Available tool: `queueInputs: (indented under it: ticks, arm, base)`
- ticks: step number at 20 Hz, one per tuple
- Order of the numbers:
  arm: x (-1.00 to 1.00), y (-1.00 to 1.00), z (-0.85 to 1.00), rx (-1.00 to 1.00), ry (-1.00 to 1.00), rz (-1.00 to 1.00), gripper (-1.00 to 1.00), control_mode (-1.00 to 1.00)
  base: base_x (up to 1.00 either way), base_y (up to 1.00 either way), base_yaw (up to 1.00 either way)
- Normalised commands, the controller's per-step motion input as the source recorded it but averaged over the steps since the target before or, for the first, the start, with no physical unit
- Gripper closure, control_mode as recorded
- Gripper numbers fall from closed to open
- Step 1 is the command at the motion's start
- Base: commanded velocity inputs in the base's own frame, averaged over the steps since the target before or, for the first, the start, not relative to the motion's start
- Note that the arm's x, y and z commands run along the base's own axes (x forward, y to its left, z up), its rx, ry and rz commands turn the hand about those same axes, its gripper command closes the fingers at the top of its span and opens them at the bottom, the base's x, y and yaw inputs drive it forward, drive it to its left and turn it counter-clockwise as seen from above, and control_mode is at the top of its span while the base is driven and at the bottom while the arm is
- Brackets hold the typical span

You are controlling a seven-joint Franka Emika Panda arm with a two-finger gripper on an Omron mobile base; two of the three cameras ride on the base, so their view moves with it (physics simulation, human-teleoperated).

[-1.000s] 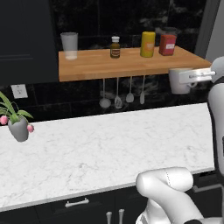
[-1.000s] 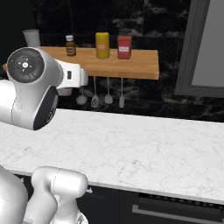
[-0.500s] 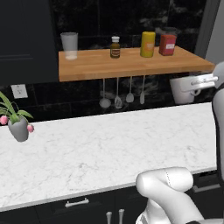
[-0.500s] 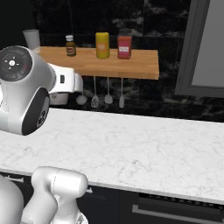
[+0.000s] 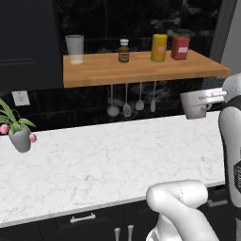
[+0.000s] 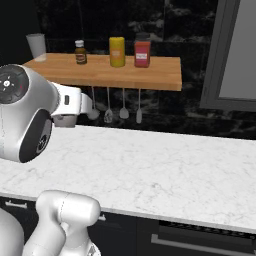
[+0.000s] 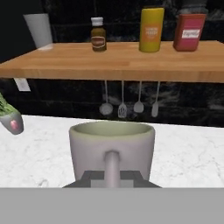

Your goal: Gather all objects into one cabinet and sort the glasses and bowls to opposite sides.

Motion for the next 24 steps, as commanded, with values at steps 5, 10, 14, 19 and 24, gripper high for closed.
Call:
queueInputs:
  ticks: [5,10,14,19,24]
  arm:
    - [0.00,0.05,-0.01,0.00,0.01,-0.12,1.00,-1.00]
    - [0.00,0.00,0.00,0.00,0.01,-0.11,1.00,-1.00]
    - [0.00,0.00,0.00,0.00,0.00,-0.10,1.00,-1.00]
    - [-0.09,0.00,0.00,0.00,0.00,-0.02,1.00,1.00]
    - [0.00,0.00,0.00,0.00,0.00,0.00,1.00,1.00]
  base:
    - [0.00,0.00,0.00]
    - [0.00,0.00,0.00]
    - [0.00,0.00,0.00]
    - [-0.09,0.00,0.00]
    - [-0.80,0.00,0.11]
